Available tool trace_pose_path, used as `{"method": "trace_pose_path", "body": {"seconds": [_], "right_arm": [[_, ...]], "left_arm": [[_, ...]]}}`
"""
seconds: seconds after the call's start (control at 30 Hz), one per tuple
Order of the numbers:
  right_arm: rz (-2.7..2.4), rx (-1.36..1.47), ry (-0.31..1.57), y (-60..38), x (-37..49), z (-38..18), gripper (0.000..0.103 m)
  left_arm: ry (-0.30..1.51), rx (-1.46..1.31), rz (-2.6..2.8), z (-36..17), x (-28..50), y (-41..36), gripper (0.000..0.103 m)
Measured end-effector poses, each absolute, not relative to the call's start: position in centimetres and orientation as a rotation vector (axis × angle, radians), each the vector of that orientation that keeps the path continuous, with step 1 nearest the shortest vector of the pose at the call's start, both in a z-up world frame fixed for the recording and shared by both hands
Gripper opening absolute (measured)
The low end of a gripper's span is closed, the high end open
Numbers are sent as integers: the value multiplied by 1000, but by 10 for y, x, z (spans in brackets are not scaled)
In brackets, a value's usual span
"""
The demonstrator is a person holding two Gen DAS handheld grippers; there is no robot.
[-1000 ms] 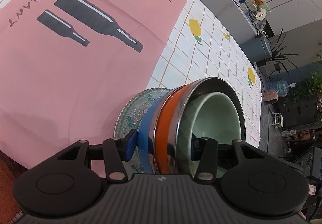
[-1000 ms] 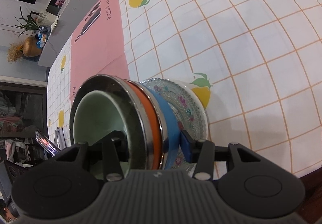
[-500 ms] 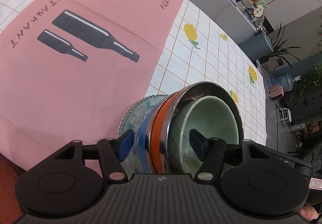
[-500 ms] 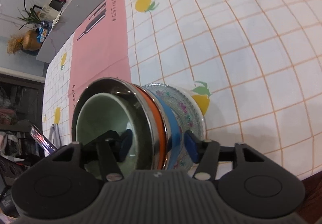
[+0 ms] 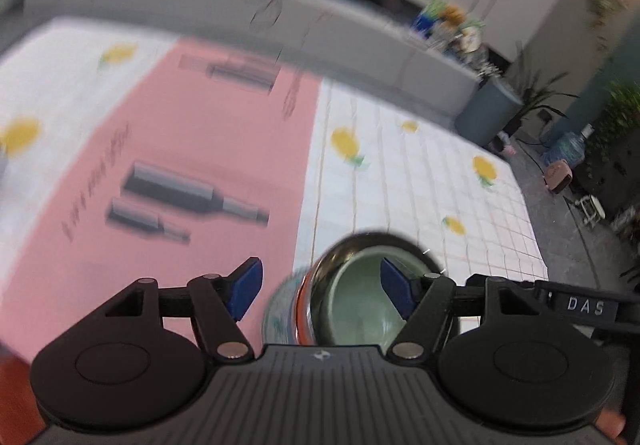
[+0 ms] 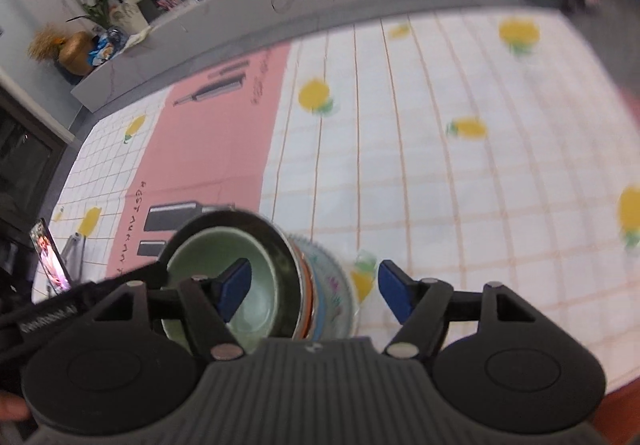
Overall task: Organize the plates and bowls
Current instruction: 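Open both grippers and pull them back from the stack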
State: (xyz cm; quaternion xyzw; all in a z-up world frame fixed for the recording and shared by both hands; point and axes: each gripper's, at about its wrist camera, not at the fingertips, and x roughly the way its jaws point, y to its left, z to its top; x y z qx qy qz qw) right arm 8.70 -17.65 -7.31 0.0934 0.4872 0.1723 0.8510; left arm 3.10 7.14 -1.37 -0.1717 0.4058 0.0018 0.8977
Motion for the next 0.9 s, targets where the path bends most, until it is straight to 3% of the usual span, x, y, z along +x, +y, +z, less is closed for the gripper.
{"method": "trace_pose_path", "body": {"seconds": [0.23, 0.4, 0.57, 0.73, 0.77, 0.9], "right_arm": [[373, 72, 826, -194, 65, -18, 76], [375, 10, 725, -205, 38, 5, 85], [380, -66, 657, -215, 3, 5, 86], [393, -59, 618, -225, -30, -3, 96], [385, -43, 623, -226, -36, -6, 100], [353, 13, 649, -225, -50, -14, 100]], "left_arm": [[701, -166, -140, 32, 14, 47, 77], [599, -3, -181, 52, -10, 21, 77], [543, 22, -208, 57, -29, 10, 77], [467, 81, -190, 48, -49, -2, 82], [468, 96, -190, 44, -52, -5, 83], [536, 100, -172, 27, -58, -11, 86]]}}
